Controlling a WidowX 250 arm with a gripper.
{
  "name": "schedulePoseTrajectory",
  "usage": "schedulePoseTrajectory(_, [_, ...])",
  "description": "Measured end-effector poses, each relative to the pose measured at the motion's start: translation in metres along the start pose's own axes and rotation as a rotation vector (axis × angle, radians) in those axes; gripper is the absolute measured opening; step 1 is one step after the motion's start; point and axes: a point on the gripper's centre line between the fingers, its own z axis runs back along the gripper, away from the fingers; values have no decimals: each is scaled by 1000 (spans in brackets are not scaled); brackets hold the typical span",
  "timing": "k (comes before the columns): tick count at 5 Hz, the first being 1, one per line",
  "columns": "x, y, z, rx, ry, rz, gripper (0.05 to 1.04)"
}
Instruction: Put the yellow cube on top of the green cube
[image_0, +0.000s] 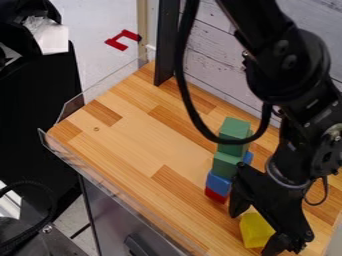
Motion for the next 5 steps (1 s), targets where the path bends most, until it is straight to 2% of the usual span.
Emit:
schedulePoseTrajectory(3, [7, -2, 0, 10, -15, -20, 1000])
schedulePoseTrajectory(5, [10, 1, -7, 32, -27, -78, 1000])
